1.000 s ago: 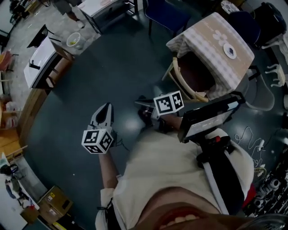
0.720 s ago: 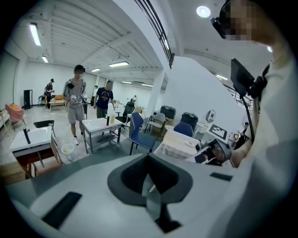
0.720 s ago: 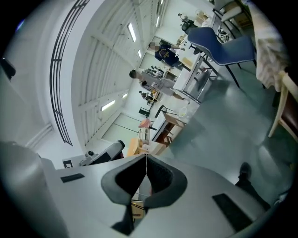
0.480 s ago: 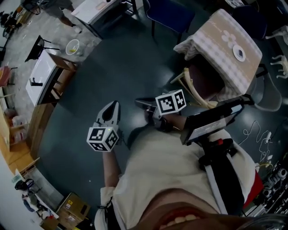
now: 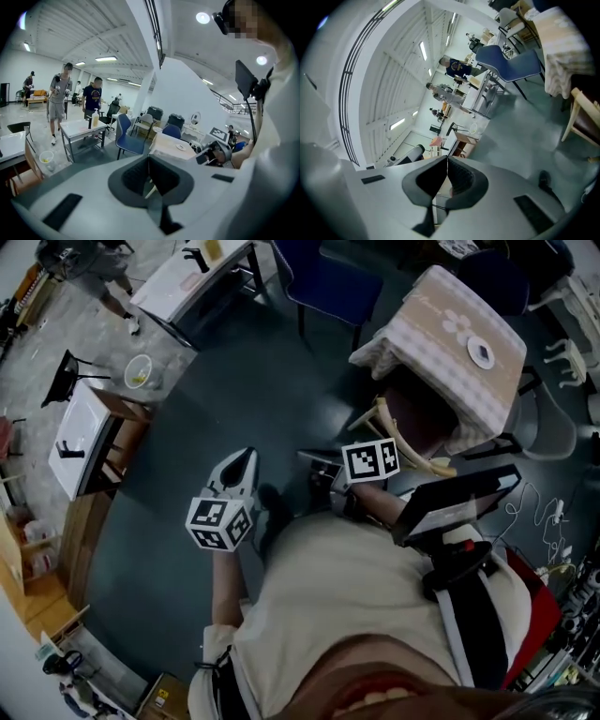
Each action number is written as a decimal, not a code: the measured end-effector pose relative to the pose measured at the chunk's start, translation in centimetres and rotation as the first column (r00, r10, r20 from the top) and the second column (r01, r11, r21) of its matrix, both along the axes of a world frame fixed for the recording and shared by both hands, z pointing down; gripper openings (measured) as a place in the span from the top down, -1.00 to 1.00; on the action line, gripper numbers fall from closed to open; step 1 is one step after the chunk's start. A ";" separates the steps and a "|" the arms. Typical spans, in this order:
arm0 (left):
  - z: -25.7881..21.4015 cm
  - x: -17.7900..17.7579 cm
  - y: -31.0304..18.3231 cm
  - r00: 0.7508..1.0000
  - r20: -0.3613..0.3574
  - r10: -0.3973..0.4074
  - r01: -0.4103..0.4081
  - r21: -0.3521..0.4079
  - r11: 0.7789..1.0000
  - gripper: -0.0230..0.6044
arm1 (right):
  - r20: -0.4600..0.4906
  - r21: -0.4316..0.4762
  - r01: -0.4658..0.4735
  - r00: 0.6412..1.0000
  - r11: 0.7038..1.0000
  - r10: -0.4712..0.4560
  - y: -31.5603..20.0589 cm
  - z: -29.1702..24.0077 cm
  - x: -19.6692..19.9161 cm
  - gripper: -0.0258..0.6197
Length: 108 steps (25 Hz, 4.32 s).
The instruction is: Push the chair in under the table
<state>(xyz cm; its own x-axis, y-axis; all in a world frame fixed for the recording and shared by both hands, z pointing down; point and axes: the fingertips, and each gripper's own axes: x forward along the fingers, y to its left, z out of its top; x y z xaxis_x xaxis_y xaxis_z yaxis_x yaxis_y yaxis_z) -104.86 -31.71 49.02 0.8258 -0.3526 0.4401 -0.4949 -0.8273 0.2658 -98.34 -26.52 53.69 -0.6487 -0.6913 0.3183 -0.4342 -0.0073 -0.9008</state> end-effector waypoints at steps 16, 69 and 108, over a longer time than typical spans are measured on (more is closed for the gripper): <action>-0.3 -12.7 -9.4 0.998 -0.063 0.029 -0.028 0.013 1.000 0.90 | -0.040 0.031 -0.101 0.994 0.994 0.102 -7.2 -1.4 -10.7 0.88; -0.2 18.4 -27.9 0.937 0.164 0.307 -0.311 -0.004 0.950 0.90 | 0.114 0.072 -0.409 0.910 0.910 0.400 -24.0 -1.4 18.1 0.88; 0.5 16.1 -46.6 0.871 0.013 0.491 -0.489 -0.062 0.870 0.90 | 0.015 0.001 -0.649 0.760 0.760 0.649 -38.7 -3.2 15.2 0.88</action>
<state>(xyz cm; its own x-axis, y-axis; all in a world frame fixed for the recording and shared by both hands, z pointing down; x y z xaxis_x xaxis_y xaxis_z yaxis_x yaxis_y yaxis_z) -88.72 -78.36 49.51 0.8735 0.1192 0.4719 -0.0376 -0.9501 0.3097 -83.16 -65.24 50.48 -0.0475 -0.9502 0.3079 -0.3161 -0.2781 -0.9070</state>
